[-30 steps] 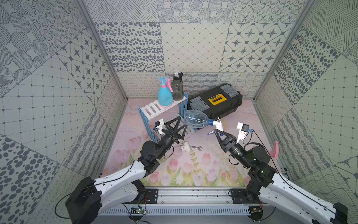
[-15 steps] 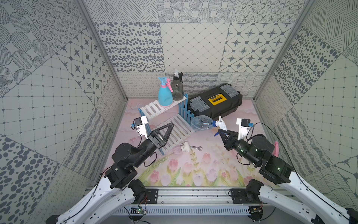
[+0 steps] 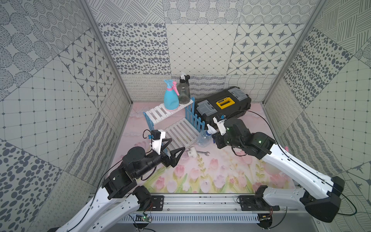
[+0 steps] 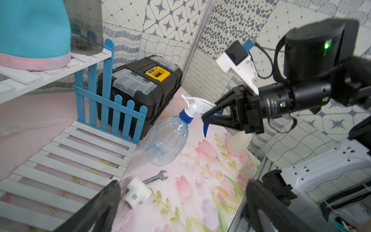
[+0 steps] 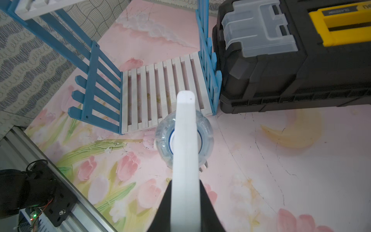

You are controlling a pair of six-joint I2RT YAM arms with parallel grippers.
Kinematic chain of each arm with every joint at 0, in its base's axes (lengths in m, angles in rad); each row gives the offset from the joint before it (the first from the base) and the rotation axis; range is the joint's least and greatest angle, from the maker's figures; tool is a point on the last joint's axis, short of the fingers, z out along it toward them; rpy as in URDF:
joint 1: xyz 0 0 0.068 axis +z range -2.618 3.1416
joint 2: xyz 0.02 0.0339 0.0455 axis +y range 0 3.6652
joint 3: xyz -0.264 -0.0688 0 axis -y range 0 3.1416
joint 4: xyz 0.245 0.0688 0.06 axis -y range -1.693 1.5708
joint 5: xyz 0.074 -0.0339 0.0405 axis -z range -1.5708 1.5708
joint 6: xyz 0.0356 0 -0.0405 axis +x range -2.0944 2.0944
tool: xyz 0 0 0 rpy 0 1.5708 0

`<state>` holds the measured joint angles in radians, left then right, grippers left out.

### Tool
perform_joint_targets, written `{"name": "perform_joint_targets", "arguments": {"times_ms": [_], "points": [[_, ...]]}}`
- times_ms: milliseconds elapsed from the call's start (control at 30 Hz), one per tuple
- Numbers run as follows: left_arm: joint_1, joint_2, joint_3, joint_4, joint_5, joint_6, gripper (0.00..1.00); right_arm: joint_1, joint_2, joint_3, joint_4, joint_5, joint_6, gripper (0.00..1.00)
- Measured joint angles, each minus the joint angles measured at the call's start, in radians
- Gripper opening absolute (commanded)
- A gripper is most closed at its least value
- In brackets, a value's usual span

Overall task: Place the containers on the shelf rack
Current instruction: 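Pick up a container from the center of the board, then place the container on the shelf.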

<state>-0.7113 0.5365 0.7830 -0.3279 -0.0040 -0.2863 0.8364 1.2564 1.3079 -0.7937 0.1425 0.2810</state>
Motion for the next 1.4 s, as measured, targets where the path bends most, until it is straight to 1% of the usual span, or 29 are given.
{"name": "perform_joint_targets", "arguments": {"times_ms": [233,433,567,800,1067,1400], "points": [[0.0,0.027,-0.07,-0.002,0.007,0.165,0.99,0.0,0.176,0.127,-0.01,0.015,-0.092,0.0],[0.003,0.087,-0.105,0.024,0.006,0.263,0.99,-0.016,0.302,0.208,0.025,-0.002,-0.137,0.0],[0.013,0.123,-0.126,0.06,-0.002,0.308,0.99,-0.035,0.379,0.259,0.06,-0.019,-0.156,0.0],[0.052,0.164,-0.155,0.118,-0.02,0.343,0.99,-0.056,0.522,0.357,0.113,-0.029,-0.169,0.0],[0.099,0.174,-0.165,0.158,-0.032,0.357,0.99,-0.06,0.656,0.468,0.141,-0.019,-0.185,0.0],[0.123,0.181,-0.165,0.186,-0.038,0.36,0.99,-0.06,0.739,0.548,0.159,0.012,-0.188,0.0]]}}
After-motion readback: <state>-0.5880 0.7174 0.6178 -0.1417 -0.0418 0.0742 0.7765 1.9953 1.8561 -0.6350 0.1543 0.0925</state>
